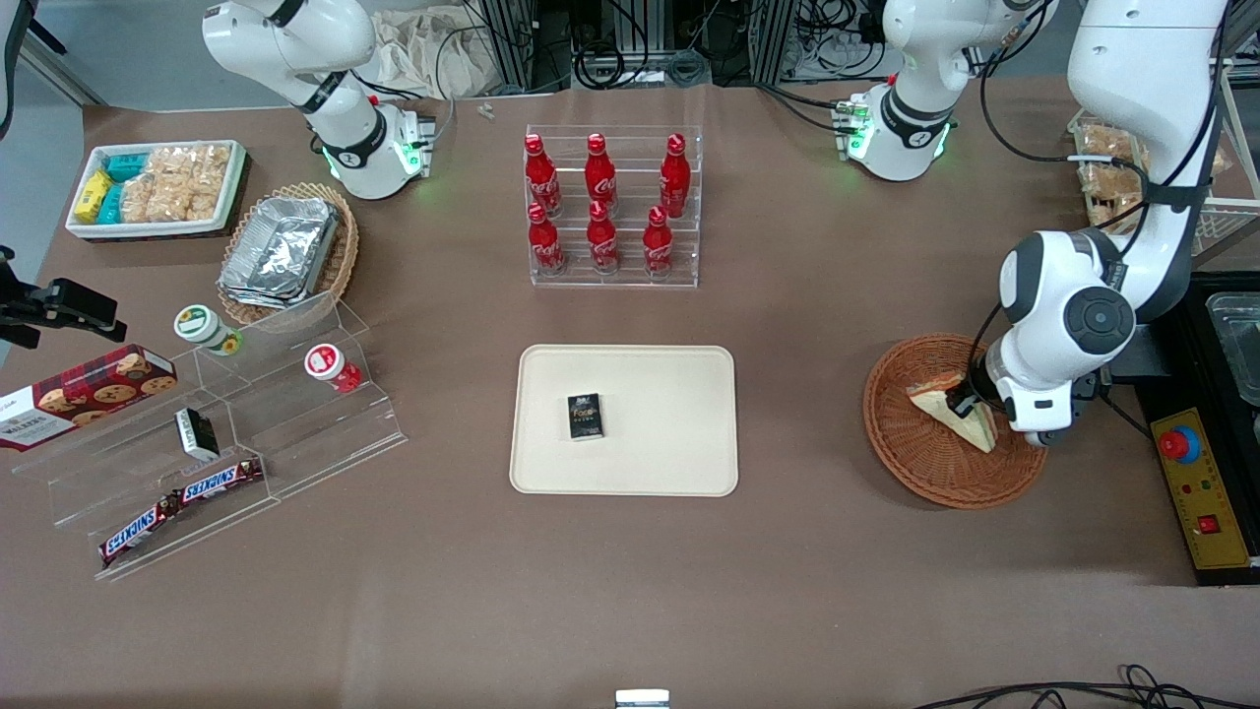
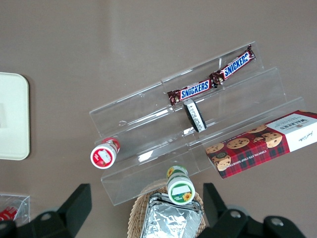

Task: Place sandwich from basket to tray
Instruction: 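Close the left gripper on the sandwich and lift it, then carry the sandwich with the left gripper over the white tray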

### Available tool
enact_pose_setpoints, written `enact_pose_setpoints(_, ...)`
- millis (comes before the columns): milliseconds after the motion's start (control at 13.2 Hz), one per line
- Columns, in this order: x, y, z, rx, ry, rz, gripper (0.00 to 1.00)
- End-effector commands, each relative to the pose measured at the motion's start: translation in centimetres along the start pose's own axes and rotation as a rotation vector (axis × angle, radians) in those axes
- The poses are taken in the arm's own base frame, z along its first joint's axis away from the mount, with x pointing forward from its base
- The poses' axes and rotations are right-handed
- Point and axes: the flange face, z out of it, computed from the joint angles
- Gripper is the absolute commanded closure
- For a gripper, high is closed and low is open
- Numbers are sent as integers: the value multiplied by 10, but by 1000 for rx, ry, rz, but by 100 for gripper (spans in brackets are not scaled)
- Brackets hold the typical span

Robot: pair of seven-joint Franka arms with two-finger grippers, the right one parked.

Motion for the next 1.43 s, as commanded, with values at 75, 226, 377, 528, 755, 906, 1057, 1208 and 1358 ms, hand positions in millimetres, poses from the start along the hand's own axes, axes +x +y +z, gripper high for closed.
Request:
enact_pose_setpoints(75,5,3,-20,11,21,43,83)
enact_pose_setpoints(226,11,3,-57,-4,51,133,83)
enact_pose_setpoints(377,13,11,-106,29,43,196,83)
enact_pose_setpoints(528,2,42,-177,45,19,282,83)
enact_pose_setpoints(755,-47,89,-245,42,-11,378,83)
enact_pose_setpoints(906,-107,122,-257,13,-9,486,83)
enact_pose_setpoints(1057,-164,163,-239,9,-48,603,83)
enact_pose_setpoints(1208,-217,212,-206,7,-98,649,83)
enact_pose_setpoints(1358,-256,248,-167,4,-133,694,83)
